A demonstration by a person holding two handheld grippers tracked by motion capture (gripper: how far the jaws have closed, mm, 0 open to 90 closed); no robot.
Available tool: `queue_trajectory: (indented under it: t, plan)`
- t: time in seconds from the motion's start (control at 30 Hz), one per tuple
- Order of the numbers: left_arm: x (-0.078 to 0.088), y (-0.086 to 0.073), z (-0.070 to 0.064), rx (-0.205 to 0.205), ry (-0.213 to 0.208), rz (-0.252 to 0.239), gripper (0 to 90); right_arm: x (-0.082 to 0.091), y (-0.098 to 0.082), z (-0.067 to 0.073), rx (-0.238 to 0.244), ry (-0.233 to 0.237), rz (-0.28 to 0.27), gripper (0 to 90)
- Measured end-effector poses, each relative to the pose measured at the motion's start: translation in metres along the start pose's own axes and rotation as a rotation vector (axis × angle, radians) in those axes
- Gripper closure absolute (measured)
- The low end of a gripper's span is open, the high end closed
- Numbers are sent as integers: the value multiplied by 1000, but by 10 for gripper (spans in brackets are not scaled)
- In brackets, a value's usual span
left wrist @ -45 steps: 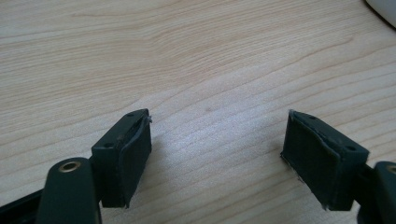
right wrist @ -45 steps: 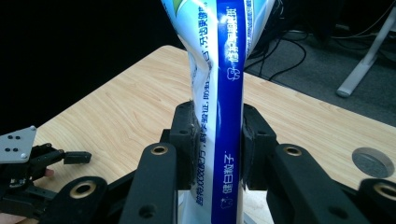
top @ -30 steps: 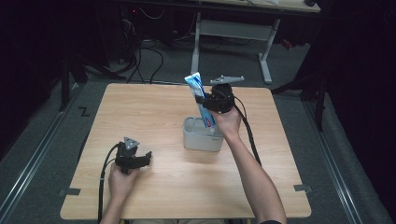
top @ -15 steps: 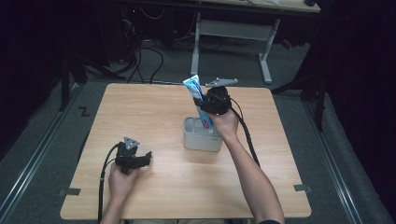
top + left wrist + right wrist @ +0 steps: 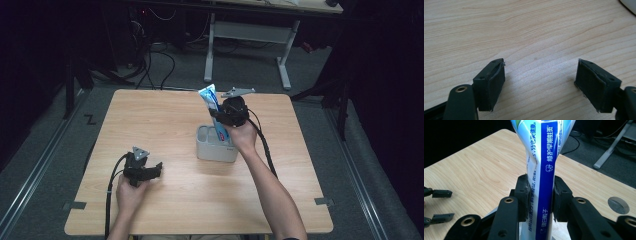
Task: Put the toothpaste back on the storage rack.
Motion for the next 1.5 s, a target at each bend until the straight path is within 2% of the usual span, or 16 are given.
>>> queue_trajectory:
  t: [0.43,0.53,0.8,0.97,1.1,1.5]
  plan:
    - [0,0,0,1,0,0,240,3,-11,-1,1,9,20,702]
    - [0,0,0,0,0,0,240,4,-12,0,24,1,30,703]
    - [0,0,0,1,1,0,240,5,-21,-4,5,8,37,703]
    - [0,0,0,2,1,-2,240,7,-25,-4,10,3,46,703]
    - [0,0,0,2,2,-2,240,7,-27,-3,30,2,56,703]
    - [0,0,0,2,2,-2,240,10,-33,-1,42,6,58,703]
Point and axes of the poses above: each handheld gripper's, and its own axes: x roughly backward along the jaws, y roughly out of its top, z roughly to its left, the point moved 5 cm from there along -x, roughly forward along the jaws, and after that the axes turned 6 degrees about -y, right-handed, at the moved point
